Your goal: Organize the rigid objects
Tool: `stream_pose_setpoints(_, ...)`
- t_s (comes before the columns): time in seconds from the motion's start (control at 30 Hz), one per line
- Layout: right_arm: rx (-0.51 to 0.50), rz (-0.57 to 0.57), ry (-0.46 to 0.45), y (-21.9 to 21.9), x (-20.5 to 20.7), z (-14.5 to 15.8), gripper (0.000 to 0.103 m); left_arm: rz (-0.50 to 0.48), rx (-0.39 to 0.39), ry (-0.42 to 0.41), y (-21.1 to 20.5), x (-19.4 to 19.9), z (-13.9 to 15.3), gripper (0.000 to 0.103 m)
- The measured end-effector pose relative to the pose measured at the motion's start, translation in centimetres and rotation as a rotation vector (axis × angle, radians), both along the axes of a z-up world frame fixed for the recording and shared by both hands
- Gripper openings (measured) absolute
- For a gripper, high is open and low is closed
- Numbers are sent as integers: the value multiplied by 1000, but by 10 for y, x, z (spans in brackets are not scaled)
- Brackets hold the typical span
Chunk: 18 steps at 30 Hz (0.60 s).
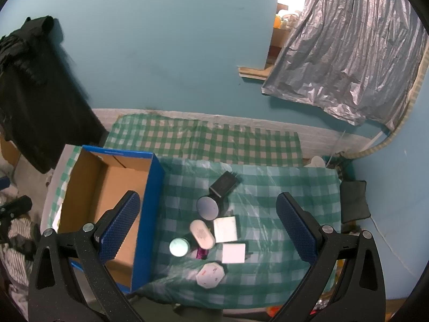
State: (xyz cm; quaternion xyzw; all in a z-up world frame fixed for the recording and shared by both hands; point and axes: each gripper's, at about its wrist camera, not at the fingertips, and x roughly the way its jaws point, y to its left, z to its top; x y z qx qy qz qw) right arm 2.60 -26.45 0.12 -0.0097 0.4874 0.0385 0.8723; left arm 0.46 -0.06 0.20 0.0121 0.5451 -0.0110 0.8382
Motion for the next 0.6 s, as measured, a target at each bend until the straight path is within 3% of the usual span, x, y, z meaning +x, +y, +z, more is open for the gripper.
stream_pose_setpoints(0.6,-3,3,5,2,0,-2,101,-1,9,8,1,-1,-3,101)
